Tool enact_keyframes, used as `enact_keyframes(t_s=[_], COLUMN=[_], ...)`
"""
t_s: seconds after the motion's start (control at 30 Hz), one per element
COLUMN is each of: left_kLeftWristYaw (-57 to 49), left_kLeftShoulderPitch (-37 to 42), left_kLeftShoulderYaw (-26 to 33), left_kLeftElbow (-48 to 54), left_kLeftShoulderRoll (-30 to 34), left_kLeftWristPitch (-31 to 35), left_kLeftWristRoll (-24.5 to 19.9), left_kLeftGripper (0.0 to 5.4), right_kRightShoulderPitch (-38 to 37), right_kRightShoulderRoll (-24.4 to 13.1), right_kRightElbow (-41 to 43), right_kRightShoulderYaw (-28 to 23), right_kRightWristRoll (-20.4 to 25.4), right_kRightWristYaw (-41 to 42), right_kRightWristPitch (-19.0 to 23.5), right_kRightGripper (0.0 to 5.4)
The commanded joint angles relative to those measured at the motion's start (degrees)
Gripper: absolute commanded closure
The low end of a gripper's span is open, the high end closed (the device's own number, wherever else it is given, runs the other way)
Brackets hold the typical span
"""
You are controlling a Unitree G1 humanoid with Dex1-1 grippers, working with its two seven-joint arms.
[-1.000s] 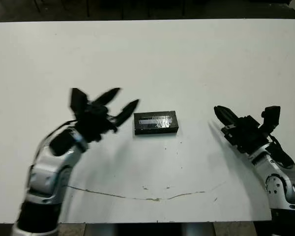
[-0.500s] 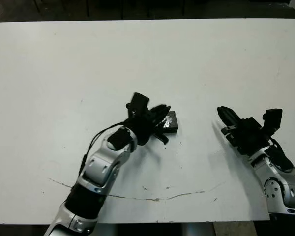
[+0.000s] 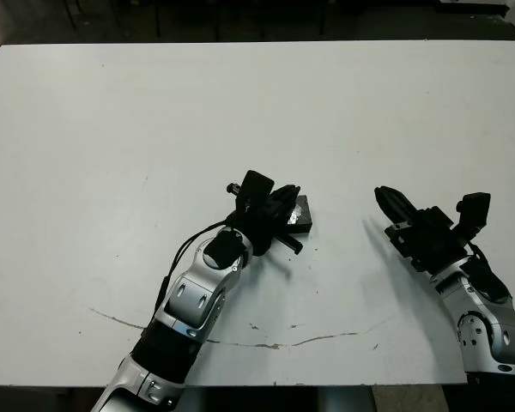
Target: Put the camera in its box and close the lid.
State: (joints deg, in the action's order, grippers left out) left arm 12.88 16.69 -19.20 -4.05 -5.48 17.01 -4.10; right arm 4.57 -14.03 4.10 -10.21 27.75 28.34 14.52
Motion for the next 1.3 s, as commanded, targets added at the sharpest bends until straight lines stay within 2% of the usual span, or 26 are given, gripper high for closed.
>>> enact_keyframes(t_s=[0.03, 0.17, 0.23, 0.33, 0.4, 0.53, 0.73, 0.97, 1.17, 1.3], left_kLeftWristYaw=[0.16, 3.65, 4.13, 4.57, 2.57, -1.44, -2.51, -2.72, -2.63, -3.82], left_kLeftShoulderPitch=[-10.87, -15.1, -16.86, -18.31, -18.28, -17.08, -17.73, -19.16, -16.97, -16.06], left_kLeftShoulderYaw=[2.19, 4.64, 6.5, 11.56, 15.48, 21.46, 27.13, 28.87, 29.33, 28.58], left_kLeftElbow=[-4.42, 2.46, 5.97, 10.88, 13.65, 14.99, 15.68, 16.3, 13.3, 12.5], left_kLeftShoulderRoll=[4.03, 6.77, 7.52, 8.38, 7.99, 8.42, 9.88, 10.14, 8.66, 7.53], left_kLeftWristPitch=[5.0, -0.89, -2.93, -6.36, -6.13, -7.98, -11.34, -15.73, -20.94, -21.57], left_kLeftWristRoll=[-0.28, -2.3, -3.36, -6.6, -8.64, -8.96, -9.78, -8.77, -10.54, -10.2], left_kLeftGripper=[5.38, 5.38, 5.38, 5.38, 5.38, 5.38, 5.38, 5.38, 5.38, 5.38], right_kRightShoulderPitch=[-1.9, -2.27, -2.18, -1.63, -1.26, -0.25, 1.01, 1.49, 1.49, 1.37], right_kRightShoulderRoll=[-0.25, -0.03, 0.34, 0.87, 1.85, 3.29, 5.01, 7.06, 8.81, 9.88], right_kRightElbow=[1.41, 2.44, 3.53, 5.68, 6.94, 7.64, 6.75, 6.19, 5.32, 5.59], right_kRightShoulderYaw=[0.31, 0.34, 0.28, 0.81, 1.24, 3.04, 5.41, 7.3, 10.12, 10.98], right_kRightWristRoll=[-0.79, -0.35, -0.14, -0.14, -0.41, -3.4, -9.09, -13.47, -23.02, -25.16], right_kRightWristYaw=[-1.17, -0.81, -2.5, -4.64, -6.66, -9.8, -12.06, -15.1, -21.37, -23.22], right_kRightWristPitch=[1.24, 0.8, 2.44, 4.15, 4.74, 2.93, -2.84, -6.38, -12.26, -12.66], right_kRightGripper=[5.4, 5.4, 5.4, 5.4, 5.4, 5.4, 5.4, 5.4, 5.4, 5.4])
